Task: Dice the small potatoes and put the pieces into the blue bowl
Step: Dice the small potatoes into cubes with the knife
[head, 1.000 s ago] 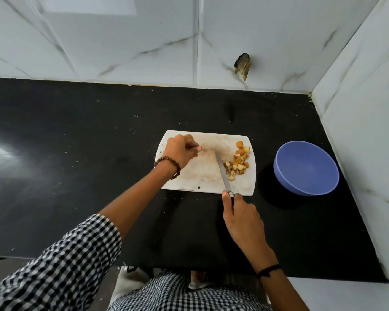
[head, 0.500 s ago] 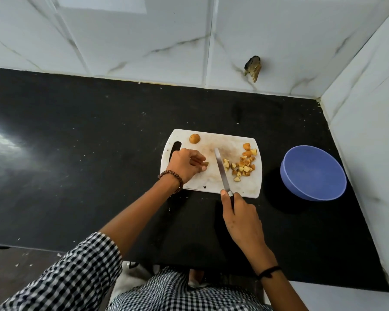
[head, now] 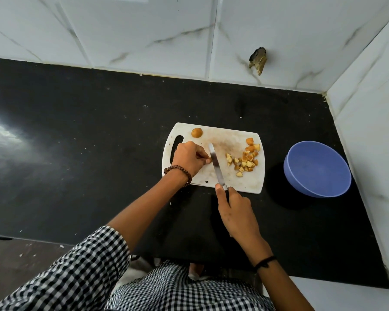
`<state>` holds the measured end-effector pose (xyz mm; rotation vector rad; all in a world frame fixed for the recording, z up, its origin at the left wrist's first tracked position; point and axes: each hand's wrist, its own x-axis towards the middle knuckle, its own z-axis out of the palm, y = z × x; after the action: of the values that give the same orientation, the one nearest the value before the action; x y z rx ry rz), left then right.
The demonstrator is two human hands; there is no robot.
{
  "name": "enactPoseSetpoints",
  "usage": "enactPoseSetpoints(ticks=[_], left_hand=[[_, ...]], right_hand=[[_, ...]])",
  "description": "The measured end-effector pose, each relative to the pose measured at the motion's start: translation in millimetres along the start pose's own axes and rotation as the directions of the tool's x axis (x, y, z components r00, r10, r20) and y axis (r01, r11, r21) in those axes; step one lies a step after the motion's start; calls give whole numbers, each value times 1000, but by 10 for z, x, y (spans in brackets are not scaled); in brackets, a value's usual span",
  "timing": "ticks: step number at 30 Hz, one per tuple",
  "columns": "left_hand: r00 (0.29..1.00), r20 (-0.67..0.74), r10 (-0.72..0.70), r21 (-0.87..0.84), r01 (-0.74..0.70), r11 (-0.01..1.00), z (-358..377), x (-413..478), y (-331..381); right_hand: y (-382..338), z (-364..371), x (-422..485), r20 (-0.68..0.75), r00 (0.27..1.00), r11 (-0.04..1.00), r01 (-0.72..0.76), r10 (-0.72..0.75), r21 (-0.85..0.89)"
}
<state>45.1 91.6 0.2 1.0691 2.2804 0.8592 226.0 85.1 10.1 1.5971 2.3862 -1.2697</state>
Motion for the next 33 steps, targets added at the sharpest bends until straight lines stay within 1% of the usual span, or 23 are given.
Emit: enactPoseSetpoints(ticks=[9,18,25,30,33], left_hand=[[999,36,-13,48,11,999,-7,72,36],[999,47,-15,61,12,998,-22,102,42],[999,25,-23,33,22,999,-10,49,55],[999,17,-37,12,37,999,-17,38,40],[999,21,-25,23,24,999,-28,29,39]], right_hand=[[-9,12,82,53,998,998,-17,20,-54],[-163,30,194,67,998,941,16,7,-339],[-131,39,147,53,998,889,50,-29,-456],[-6,17,-77,32,998,864,66,-58,-498],[81,-17,-189,54,998,874,59,-38,-483]])
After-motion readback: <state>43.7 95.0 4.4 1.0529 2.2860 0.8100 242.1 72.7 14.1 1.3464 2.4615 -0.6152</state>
